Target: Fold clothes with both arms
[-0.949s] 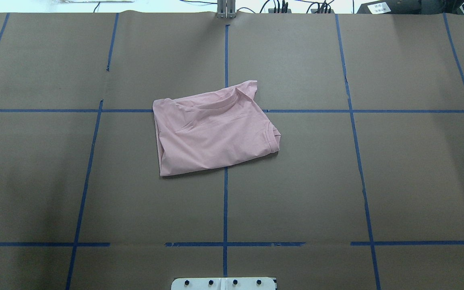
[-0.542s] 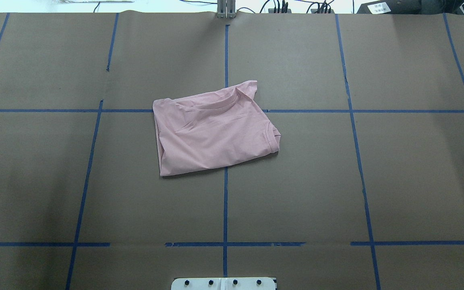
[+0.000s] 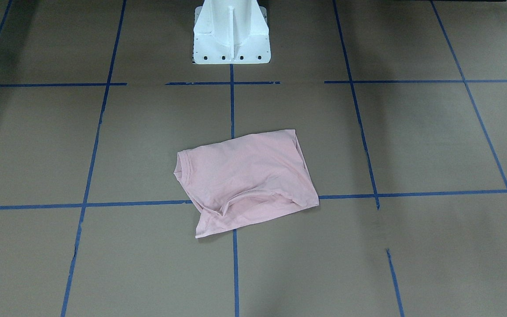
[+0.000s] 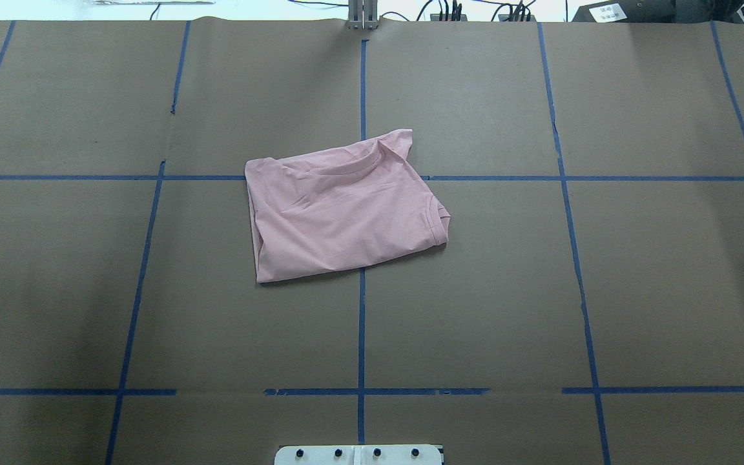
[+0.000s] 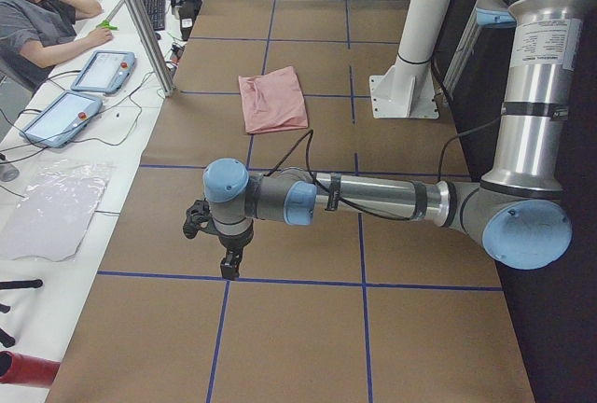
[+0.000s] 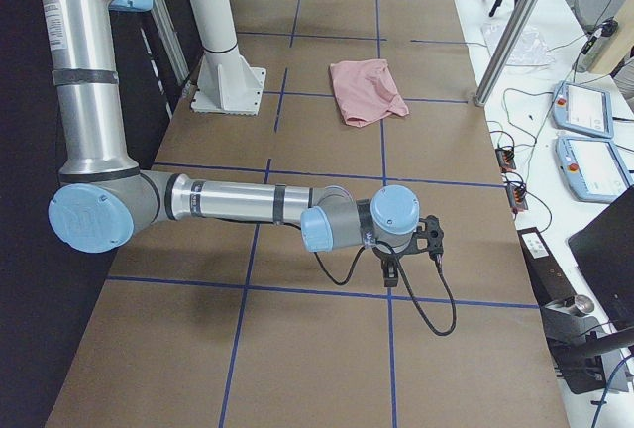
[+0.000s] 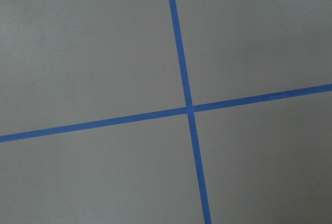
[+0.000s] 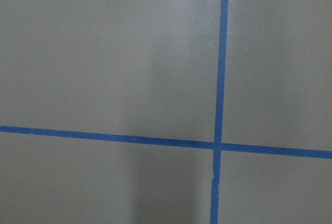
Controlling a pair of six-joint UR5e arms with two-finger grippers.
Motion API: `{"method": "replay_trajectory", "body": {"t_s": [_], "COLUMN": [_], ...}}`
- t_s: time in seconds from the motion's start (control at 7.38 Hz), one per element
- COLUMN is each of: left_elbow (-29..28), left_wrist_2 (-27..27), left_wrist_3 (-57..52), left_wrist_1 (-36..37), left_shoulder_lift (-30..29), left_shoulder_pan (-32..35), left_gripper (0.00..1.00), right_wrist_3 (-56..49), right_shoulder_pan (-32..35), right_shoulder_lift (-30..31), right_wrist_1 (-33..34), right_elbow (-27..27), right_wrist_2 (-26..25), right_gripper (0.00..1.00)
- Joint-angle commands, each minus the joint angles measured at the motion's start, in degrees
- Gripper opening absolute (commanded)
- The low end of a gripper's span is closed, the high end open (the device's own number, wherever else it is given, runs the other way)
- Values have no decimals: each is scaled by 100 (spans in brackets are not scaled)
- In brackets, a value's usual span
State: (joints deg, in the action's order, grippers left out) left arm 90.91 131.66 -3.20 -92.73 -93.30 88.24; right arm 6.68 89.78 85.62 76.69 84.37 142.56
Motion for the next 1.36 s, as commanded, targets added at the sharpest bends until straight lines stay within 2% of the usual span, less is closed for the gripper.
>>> {"method": "replay_trajectory", "body": {"t_s": [0.0,0.14,0.41,0.54,0.68,1.22], "left_elbow": [14,23,58,59,59,50], "left_wrist_2": [0,0,0,0,0,0], "left_wrist_3": [-5,4,4,4,4,4], "left_wrist_1": [0,0,0,0,0,0], "left_shoulder_lift": [-4,-4,5,5,5,5], "left_shoulder_pan": [9,9,9,9,9,9], "left_gripper": [100,100,100,100,100,100], "right_wrist_3": [0,0,-9,-183,-707,-809], "right_shoulder_pan": [-4,13,-57,-57,-22,13], "right_shoulder_lift": [25,51,95,226,401,500], "right_wrist_1": [48,144,1010,1224,1226,1164], "right_elbow": [105,193,779,905,889,818], "right_wrist_2": [0,-8,-523,-518,-492,-474], "right_gripper": [100,100,100,100,100,100]}}
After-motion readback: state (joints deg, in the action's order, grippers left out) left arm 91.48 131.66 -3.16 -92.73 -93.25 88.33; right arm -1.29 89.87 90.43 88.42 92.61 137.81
